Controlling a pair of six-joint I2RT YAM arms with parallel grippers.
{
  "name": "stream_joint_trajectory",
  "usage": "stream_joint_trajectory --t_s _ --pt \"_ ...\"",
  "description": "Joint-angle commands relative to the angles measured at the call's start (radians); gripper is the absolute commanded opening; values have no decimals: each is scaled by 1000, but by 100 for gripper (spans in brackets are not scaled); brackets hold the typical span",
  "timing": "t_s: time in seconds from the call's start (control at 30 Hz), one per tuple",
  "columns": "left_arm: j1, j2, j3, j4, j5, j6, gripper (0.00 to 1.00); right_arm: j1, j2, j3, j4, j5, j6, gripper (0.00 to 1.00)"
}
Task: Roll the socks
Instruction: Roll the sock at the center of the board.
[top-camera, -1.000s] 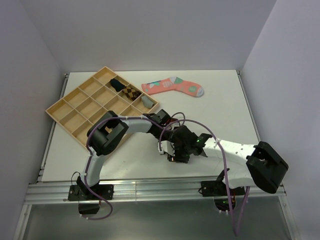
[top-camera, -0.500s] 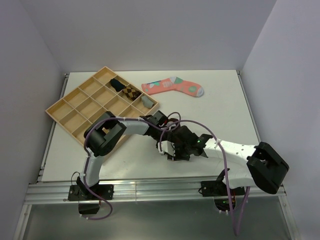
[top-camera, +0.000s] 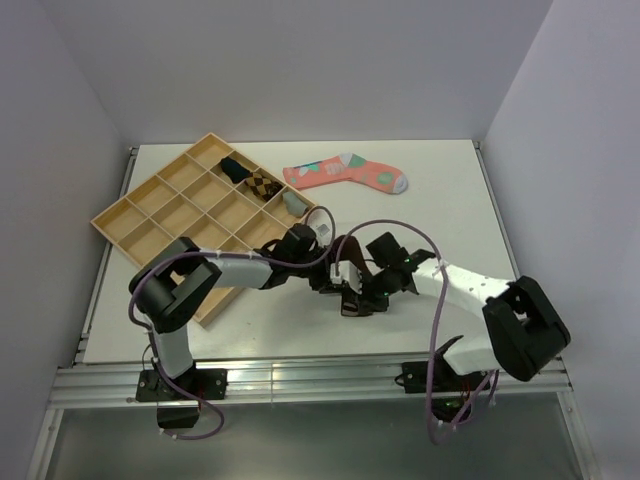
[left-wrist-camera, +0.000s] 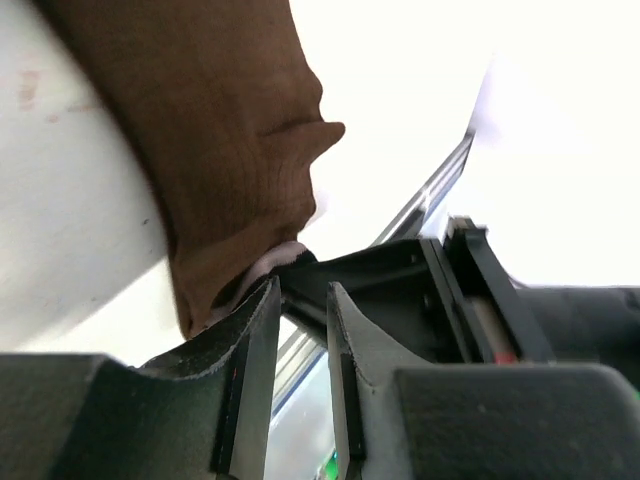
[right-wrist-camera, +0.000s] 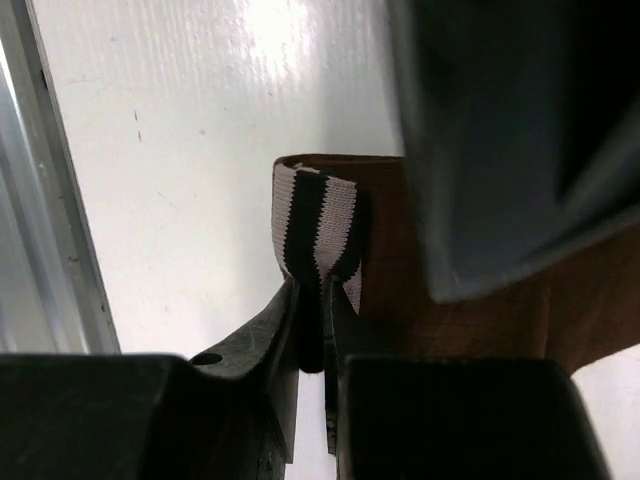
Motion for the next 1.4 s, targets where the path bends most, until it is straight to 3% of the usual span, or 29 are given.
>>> stream_joint_trajectory --t_s 0.0,0.27,0.47,0.67,0.77,1.0,1.37 --pt "4 -87 -68 154 -133 -59 31 -72 85 82 -128 -129 -86 7" --pt "-30 -158 -147 188 -349 119 29 -245 406 366 -509 -304 -261 7" --pt "-53 -144 -215 360 -397 326 27 -305 661 556 -714 -333 -298 8" --pt "-62 -121 -218 475 -323 507 30 -333 736 604 -715 -313 -228 7" --pt "-62 -63 -151 435 -248 588 30 -341 742 607 -704 -301 -202 7" --pt "-57 42 -91 472 -64 619 34 -347 744 596 -667 -286 -163 6" --pt "-57 108 -92 534 44 584 36 -348 756 587 -635 -267 -129 6"
